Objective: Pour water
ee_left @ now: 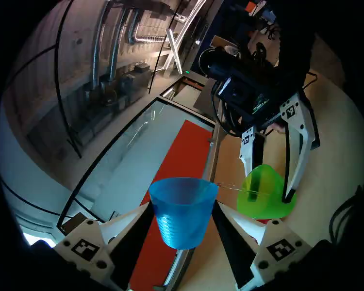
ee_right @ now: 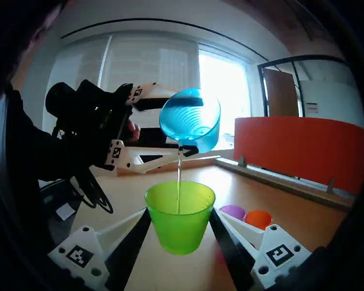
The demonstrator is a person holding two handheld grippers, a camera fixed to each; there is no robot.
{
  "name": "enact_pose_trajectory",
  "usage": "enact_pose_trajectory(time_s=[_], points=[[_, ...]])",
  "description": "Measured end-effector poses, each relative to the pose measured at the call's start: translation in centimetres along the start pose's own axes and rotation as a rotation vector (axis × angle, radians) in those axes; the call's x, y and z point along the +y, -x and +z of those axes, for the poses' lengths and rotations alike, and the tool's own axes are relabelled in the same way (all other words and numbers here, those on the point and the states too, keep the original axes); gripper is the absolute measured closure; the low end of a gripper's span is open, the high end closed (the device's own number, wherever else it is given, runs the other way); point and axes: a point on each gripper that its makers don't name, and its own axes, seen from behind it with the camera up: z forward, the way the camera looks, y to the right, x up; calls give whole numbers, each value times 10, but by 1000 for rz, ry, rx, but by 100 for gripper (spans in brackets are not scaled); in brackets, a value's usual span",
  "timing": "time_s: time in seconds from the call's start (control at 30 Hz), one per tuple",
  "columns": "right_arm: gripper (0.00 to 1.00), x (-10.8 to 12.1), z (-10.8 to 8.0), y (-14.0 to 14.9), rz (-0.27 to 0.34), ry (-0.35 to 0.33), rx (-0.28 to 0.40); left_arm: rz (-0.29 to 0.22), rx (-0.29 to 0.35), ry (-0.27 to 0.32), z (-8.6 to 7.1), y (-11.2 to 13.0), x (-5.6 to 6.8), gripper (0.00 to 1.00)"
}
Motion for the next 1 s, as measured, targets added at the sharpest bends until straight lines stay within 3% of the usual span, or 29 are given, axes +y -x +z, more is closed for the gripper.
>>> enact_pose_trajectory(time_s=[1.0], points=[[14, -1, -1, 1, -9, -5, -4, 46, -2, 13, 0, 0, 5, 17]])
